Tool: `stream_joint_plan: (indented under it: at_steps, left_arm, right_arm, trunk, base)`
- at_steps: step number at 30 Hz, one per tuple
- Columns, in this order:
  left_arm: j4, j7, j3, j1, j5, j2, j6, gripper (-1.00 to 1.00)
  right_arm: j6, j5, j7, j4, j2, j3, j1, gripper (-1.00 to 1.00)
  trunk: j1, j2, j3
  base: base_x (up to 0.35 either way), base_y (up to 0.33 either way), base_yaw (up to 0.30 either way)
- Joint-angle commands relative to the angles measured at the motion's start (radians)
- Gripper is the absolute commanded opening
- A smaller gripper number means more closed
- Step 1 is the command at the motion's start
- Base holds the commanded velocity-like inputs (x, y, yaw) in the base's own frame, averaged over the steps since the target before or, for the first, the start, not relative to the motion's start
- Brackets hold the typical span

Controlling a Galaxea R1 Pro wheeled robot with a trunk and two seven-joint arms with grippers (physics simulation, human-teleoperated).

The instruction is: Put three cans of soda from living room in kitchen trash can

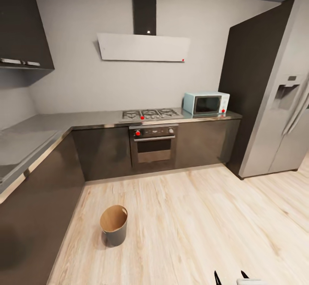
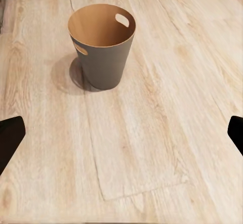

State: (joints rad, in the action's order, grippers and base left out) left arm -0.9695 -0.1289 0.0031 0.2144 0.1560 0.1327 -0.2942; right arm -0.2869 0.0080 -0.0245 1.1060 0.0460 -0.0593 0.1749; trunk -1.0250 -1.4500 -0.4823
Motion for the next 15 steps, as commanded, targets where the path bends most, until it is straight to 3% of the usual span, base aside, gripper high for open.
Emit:
stream_joint_plan:
  at_steps: [1,8,15]
  left_arm:
    - [0.0,0.0,0.0,0.0,0.0,0.0,0.0,1.0]
    - [0.0,0.001,0.0,-0.001,0.001,-0.001,0.001,1.0]
    - [0.0,0.008,0.0,-0.017,-0.001,-0.004,0.014,1.0]
  right_arm:
    - [0.0,0.0,0.0,0.0,0.0,0.0,0.0,1.0]
    - [0.0,0.0,0.0,0.0,0.0,0.002,0.0,1.0]
    - [0.0,0.001,0.0,-0.013,-0.001,0.008,0.0,1.0]
  trunk:
    - [0.0,0.0,0.0]
    - [0.0,0.0,0.0]
    - [0.0,0.0,0.0]
  base:
    - [0.0,0.0,0.257]
    - [0.0,-0.014,0.257]
    - [0.0,-0.253,0.257]
